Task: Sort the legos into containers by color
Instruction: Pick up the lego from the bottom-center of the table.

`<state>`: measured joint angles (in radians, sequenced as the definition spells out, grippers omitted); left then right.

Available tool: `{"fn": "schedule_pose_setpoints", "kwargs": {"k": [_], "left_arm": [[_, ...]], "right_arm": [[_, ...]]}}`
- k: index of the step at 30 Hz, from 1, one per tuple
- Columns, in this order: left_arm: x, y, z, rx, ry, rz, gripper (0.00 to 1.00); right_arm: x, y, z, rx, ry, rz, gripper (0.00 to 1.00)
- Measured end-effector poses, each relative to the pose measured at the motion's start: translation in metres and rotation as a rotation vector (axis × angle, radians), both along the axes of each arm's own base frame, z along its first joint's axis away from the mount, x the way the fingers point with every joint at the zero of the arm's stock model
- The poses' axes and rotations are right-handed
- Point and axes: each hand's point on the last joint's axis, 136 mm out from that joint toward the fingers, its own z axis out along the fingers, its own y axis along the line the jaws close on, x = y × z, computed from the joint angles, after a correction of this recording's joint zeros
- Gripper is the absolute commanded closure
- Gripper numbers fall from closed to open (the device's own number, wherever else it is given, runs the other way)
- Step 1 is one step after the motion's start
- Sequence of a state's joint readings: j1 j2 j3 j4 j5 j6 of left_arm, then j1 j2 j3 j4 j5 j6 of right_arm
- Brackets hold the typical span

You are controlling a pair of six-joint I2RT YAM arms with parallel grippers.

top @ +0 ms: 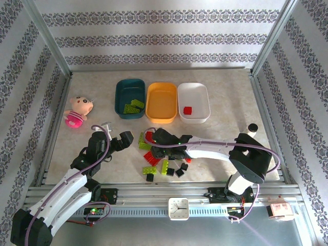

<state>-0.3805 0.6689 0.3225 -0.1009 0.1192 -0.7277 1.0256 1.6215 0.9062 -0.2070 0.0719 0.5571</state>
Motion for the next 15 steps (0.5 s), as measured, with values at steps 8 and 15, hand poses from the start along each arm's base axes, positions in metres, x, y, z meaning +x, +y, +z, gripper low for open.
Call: {"fn": "schedule_pose_setpoints", "kwargs": {"k": [8,15], "left_arm": [[-0.001,0.000,-0.001,0.001,0.003,0.000,0.00],[-0.001,0.000,-0.001,0.002,0.005,0.000,0.00]], "right_arm": [[0.035,-0.026,0.048,0.058,-0.095,-0.071,0.67],[0.145,-0.104,0.114,0.139,-0.252,-0.362,0.69]]}}
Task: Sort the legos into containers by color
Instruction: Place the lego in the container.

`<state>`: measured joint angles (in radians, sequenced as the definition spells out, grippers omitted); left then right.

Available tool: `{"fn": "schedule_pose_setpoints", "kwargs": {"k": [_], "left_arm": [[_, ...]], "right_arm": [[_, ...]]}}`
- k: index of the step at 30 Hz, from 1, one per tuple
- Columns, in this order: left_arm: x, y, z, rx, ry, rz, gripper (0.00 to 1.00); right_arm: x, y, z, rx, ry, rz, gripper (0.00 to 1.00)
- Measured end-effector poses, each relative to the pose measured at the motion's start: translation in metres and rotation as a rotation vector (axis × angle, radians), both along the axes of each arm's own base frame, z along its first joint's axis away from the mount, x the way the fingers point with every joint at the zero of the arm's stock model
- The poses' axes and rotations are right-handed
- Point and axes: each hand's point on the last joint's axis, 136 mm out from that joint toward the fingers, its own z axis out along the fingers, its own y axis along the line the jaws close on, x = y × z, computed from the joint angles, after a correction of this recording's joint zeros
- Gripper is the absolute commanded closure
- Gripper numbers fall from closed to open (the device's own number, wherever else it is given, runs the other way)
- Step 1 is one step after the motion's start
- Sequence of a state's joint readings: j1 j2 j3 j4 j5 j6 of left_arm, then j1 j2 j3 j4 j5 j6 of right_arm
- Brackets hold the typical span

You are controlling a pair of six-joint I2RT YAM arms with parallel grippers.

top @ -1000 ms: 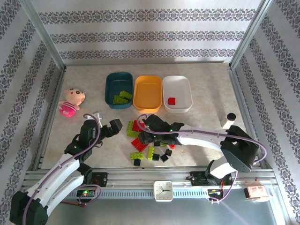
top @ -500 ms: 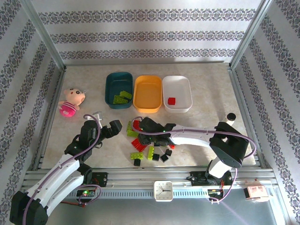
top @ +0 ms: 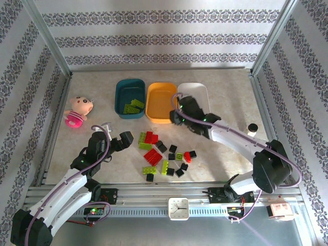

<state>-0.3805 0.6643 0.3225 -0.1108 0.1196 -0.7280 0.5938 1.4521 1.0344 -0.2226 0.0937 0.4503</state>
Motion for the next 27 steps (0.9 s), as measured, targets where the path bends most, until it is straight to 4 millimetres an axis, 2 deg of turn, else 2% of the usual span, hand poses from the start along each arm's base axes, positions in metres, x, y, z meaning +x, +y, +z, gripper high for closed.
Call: {"fn": "schedule_pose_setpoints", "kwargs": {"k": [3,6,8,10,13,17,20,23,27], "left_arm": [[-0.002,0.001,-0.001,0.002,0.004,0.000,0.00],[-0.004,0.002,-0.001,0.004,0.009,0.000,0.01],[-0.007,0.003,-0.001,0.005,0.012,0.000,0.00],[-0.009,0.004,-0.001,0.006,0.014,0.000,0.01],[-0.012,0.005,-0.001,0.007,0.018,0.000,0.00],[-0.016,0.004,-0.004,0.007,0.033,-0.009,0.01],[-0.019,0.000,-0.008,0.007,0.060,-0.037,0.11],[-0.024,-0.009,-0.017,0.028,0.122,-0.088,0.14],[-0.047,-0.041,-0.034,0.101,0.194,-0.232,0.14]], "right_arm": [[0.042,-0.034,-0.002,-0.012,0.002,-0.109,0.69],[0.076,-0.058,-0.021,-0.029,0.041,-0.187,0.66],[0.094,-0.070,-0.036,-0.043,0.074,-0.226,0.57],[0.108,-0.081,-0.051,-0.053,0.113,-0.260,0.43],[0.120,-0.090,-0.063,-0.056,0.149,-0.274,0.37],[0.119,-0.093,-0.062,-0.047,0.164,-0.275,0.35],[0.110,-0.086,-0.049,-0.033,0.147,-0.251,0.35],[0.083,-0.074,-0.034,-0.021,0.117,-0.209,0.34],[0.040,-0.055,-0.026,-0.010,0.088,-0.136,0.34]]}}
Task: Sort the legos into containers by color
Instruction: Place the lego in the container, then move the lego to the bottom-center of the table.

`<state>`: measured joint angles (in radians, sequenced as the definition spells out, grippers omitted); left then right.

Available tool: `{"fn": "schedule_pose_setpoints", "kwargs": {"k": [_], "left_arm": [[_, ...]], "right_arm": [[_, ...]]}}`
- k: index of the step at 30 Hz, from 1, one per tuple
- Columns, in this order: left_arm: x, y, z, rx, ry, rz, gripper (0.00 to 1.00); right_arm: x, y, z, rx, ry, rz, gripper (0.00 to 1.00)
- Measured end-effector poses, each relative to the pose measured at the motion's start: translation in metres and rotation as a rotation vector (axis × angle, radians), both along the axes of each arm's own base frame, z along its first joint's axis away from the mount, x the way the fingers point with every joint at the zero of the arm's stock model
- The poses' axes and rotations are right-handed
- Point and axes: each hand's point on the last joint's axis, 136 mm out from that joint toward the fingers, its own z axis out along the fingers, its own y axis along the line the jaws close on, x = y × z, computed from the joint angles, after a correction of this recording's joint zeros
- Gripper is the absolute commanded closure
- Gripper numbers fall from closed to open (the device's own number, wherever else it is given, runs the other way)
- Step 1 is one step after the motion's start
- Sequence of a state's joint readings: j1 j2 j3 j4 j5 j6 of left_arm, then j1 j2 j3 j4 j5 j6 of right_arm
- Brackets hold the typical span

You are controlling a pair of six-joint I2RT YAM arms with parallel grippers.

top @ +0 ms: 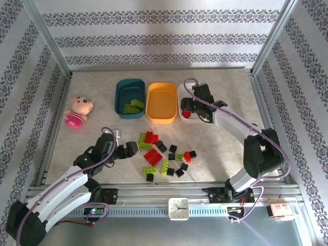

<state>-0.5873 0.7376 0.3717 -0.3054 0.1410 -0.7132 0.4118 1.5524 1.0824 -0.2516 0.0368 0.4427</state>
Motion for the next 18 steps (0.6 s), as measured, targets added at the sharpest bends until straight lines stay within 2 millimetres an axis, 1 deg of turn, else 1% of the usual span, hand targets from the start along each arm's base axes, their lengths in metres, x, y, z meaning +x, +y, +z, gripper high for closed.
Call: {"fn": "schedule_pose_setpoints", "kwargs": {"k": [2,4,7,10,14,18], "left_arm": [[-0.018,-0.017,-0.008,0.038,0.020,-0.089,0.14],[-0.038,-0.033,-0.017,0.083,0.033,-0.172,0.15],[-0.065,-0.048,-0.032,0.174,0.057,-0.265,0.19],[-0.083,-0.058,-0.046,0.270,0.077,-0.320,0.22],[-0.094,-0.069,-0.059,0.384,0.090,-0.352,0.26],[-0.094,-0.086,-0.058,0.404,0.087,-0.357,0.27]], "right_arm": [[-0.020,0.007,-0.007,0.002,0.005,0.030,0.34],[-0.038,0.007,-0.019,-0.001,0.029,0.043,0.34],[-0.059,0.005,-0.034,-0.009,0.061,0.051,0.34],[-0.070,0.002,-0.036,-0.008,0.061,0.057,0.33],[-0.074,-0.001,-0.023,0.008,0.021,0.055,0.33],[-0.075,-0.001,-0.013,0.024,-0.010,0.055,0.33]]}}
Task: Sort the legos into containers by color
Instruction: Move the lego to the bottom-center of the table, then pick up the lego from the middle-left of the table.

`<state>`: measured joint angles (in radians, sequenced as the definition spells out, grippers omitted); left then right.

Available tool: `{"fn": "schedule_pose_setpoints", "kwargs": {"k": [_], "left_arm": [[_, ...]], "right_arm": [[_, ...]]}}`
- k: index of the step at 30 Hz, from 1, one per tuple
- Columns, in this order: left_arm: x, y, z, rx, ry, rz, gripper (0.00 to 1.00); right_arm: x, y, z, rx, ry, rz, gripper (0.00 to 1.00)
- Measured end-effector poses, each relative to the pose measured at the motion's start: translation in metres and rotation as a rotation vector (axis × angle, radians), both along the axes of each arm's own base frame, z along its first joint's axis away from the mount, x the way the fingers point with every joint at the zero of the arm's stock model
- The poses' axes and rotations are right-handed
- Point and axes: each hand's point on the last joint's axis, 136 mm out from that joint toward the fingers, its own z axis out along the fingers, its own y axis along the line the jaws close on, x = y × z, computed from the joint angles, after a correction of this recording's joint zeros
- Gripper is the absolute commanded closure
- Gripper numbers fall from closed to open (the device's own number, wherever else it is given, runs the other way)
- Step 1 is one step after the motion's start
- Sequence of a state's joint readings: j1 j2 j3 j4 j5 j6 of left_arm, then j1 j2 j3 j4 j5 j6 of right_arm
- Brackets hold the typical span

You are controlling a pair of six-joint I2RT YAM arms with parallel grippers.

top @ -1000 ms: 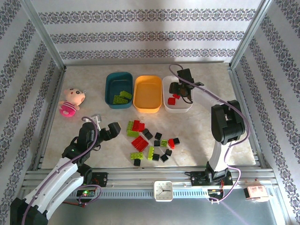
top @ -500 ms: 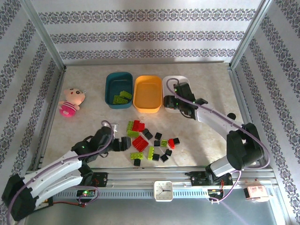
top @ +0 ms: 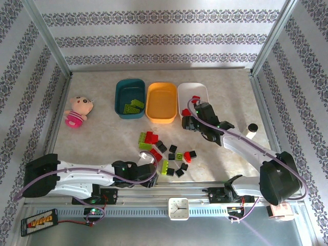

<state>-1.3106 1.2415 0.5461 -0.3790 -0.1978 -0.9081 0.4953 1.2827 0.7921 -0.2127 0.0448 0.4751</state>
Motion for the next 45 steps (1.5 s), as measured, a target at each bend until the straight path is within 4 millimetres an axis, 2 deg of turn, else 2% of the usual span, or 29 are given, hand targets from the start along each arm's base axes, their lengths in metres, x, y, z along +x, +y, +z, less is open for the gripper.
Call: {"fn": "schedule_pose_setpoints", "kwargs": {"k": [6,12,17,21,22,25,28,32,36,39,45], "left_arm": [[0.003,-0.016,-0.001,-0.006,0.007,0.019,0.28],[0.009,-0.012,-0.003,-0.038,-0.011,0.063,0.28],[0.030,0.012,-0.003,-0.044,-0.043,0.159,0.28],[0.050,0.049,-0.003,-0.004,-0.068,0.249,0.28],[0.052,0.058,-0.004,0.010,-0.068,0.268,0.27],[0.054,0.069,0.002,0.040,-0.075,0.261,0.27],[0.052,0.066,0.012,0.037,-0.077,0.234,0.27],[0.041,0.048,0.021,0.006,-0.073,0.169,0.27],[0.023,0.038,0.001,0.046,-0.010,0.122,0.28],[0.021,0.039,-0.016,0.092,0.020,0.140,0.31],[0.026,0.041,-0.018,0.101,0.004,0.165,0.31]], "right_arm": [[-0.004,-0.002,0.005,0.009,-0.017,0.000,0.33],[-0.008,-0.004,0.005,0.015,-0.026,0.001,0.33],[-0.014,-0.004,0.002,0.014,-0.025,0.008,0.33],[-0.017,-0.004,0.000,0.015,-0.026,0.013,0.33],[-0.017,-0.004,-0.001,0.016,-0.026,0.013,0.33],[-0.018,-0.004,-0.001,0.018,-0.024,0.010,0.33],[-0.018,-0.004,-0.002,0.023,-0.024,0.006,0.33],[-0.019,-0.005,-0.002,0.032,-0.029,0.001,0.32],[-0.021,-0.006,-0.006,0.032,-0.027,0.000,0.32],[-0.024,-0.007,-0.011,0.030,-0.019,-0.002,0.32],[-0.028,-0.010,-0.007,0.038,-0.034,-0.002,0.32]]}}
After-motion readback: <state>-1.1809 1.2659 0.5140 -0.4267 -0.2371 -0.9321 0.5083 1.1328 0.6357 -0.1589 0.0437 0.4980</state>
